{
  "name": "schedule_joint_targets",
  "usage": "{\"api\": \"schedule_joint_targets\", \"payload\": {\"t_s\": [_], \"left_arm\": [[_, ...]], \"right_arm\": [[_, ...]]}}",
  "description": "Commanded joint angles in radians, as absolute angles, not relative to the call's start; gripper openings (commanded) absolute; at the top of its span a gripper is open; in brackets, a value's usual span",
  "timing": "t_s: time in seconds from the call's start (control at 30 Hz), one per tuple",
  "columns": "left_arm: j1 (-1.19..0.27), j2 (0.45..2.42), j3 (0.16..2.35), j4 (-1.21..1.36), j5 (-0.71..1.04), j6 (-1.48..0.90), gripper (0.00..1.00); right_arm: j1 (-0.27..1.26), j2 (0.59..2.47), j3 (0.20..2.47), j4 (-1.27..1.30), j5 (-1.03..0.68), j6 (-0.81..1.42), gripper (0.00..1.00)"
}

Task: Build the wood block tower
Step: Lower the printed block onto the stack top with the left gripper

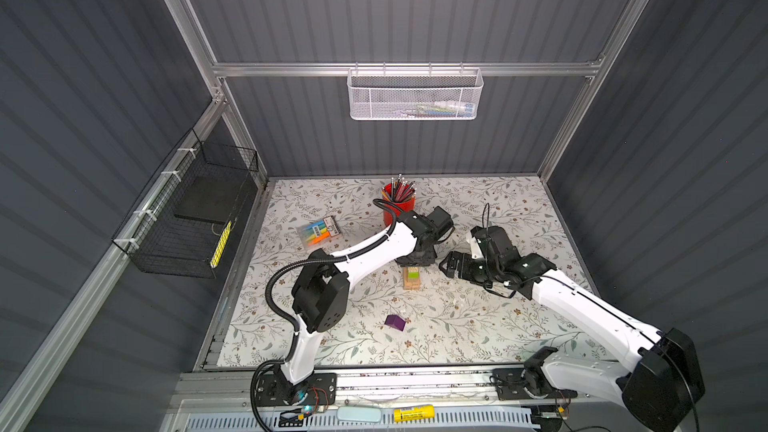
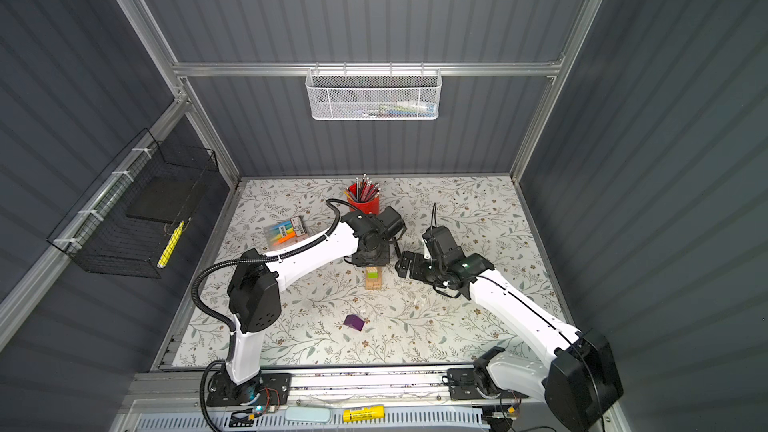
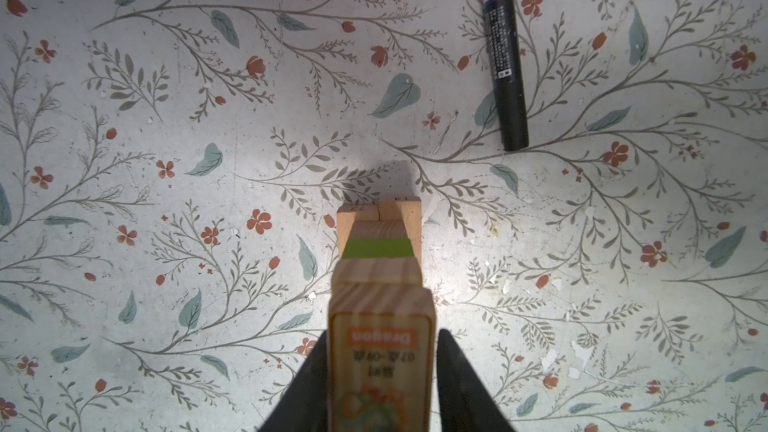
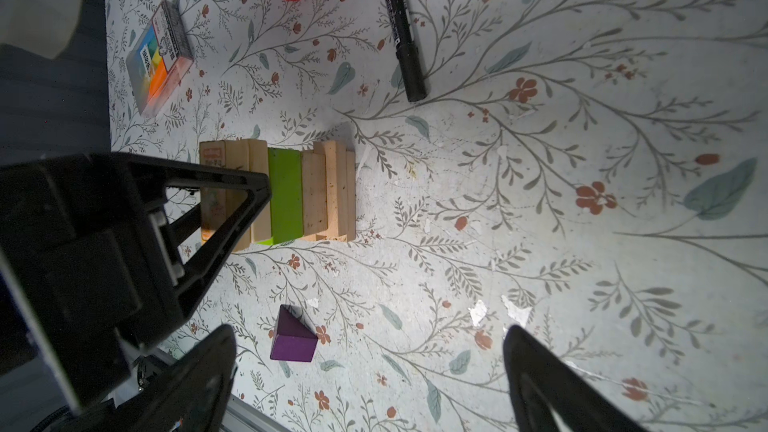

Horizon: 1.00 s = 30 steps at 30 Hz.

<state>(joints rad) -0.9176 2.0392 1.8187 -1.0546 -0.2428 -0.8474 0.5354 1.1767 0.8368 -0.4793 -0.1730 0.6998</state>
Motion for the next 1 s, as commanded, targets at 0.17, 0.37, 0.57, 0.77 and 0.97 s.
{"api": "schedule_joint_targets", "payload": {"t_s": [0.17,0.37,0.57,0.77,0.97], "left_arm": [[-0.922,2.059,1.86,-1.095,-0.278,-0.874,0.41],[-0.922,2.066,1.862,-1.1,-0.293,-0.884,0.39],[-0.922,2.077,1.867,-1.097,-0.293,-0.885,0.37],[-0.916,2.083,1.87,-1.089,-0.288,-0.888,0.35],[-0.914,2.079,1.867,-1.087,-0.291,-0.891,0.32]], "right_arm": [[0.53,1.162,0.819,-0.478,-0.179,0.707,0.99],[0.528,1.159,0.819,-0.477,-0.179,0.707,0.99],[0.528,1.157,0.816,-0.48,-0.179,0.707,0.99],[0.527,1.156,0.815,-0.479,-0.179,0.707,0.99],[0.525,1.153,0.811,-0.479,-0.178,0.706,0.99]]}}
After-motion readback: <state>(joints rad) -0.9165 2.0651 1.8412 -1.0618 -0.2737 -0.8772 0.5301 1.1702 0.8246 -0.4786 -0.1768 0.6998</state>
